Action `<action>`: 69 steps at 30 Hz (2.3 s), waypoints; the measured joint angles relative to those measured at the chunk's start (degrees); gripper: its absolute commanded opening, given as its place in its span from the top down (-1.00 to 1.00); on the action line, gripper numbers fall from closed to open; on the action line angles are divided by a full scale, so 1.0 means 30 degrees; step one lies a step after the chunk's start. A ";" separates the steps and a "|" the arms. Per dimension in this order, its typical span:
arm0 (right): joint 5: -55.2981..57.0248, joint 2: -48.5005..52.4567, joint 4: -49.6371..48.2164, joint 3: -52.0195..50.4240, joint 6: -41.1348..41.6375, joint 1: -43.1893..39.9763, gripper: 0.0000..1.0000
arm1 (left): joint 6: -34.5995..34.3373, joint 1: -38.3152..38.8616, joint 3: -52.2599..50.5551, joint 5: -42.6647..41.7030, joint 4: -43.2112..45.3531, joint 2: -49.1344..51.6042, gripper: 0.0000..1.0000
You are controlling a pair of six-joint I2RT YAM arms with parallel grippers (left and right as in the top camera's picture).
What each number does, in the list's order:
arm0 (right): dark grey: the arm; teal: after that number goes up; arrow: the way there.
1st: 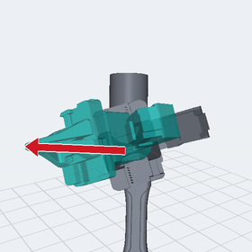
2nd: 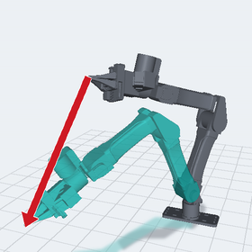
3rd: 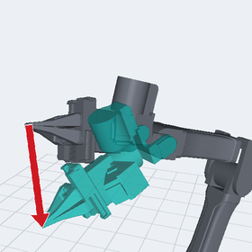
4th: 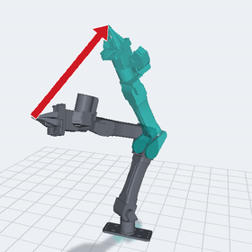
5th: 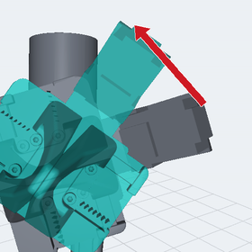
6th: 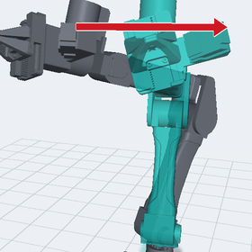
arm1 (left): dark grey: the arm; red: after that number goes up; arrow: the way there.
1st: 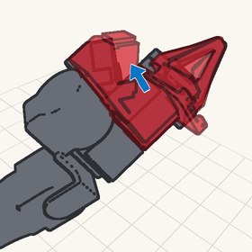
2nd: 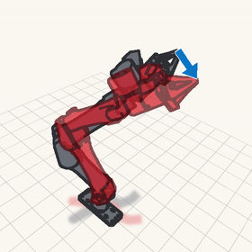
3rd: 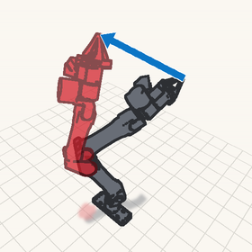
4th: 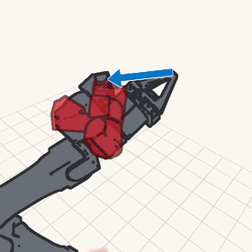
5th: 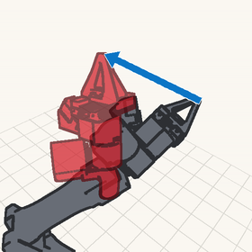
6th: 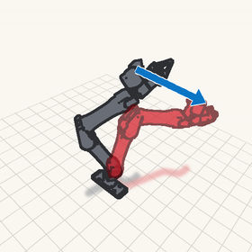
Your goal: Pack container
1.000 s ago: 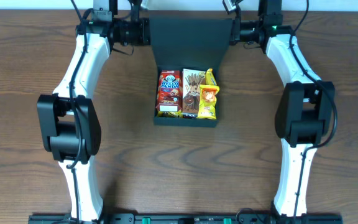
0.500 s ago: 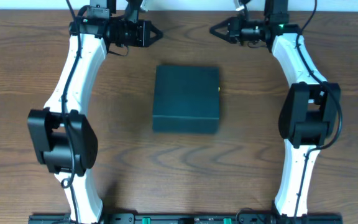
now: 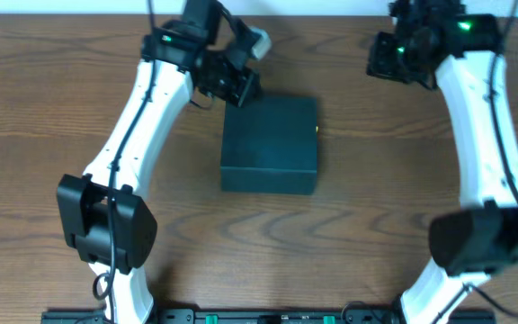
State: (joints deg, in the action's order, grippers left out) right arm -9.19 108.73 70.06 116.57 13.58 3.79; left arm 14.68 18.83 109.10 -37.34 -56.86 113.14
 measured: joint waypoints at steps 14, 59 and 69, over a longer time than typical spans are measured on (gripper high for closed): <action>0.2222 -0.5931 0.3701 -0.3993 -0.1239 0.1013 0.96 | 0.2040 0.2820 -0.5319 0.0619 0.0736 -0.0036 0.88; 0.4670 -0.4029 -2.5405 -2.6440 0.6805 1.2378 0.96 | 0.1049 0.2841 -0.8735 0.1042 0.4940 -0.0648 0.88; 0.4947 -0.4546 -2.4123 -2.6396 0.7286 1.2458 0.97 | 0.0969 0.2732 -0.8735 0.1020 0.4962 -0.0648 0.88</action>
State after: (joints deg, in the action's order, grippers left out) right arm 5.65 95.09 -2.31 37.39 35.44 41.17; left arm 17.58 27.03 82.89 -34.28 -41.98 111.20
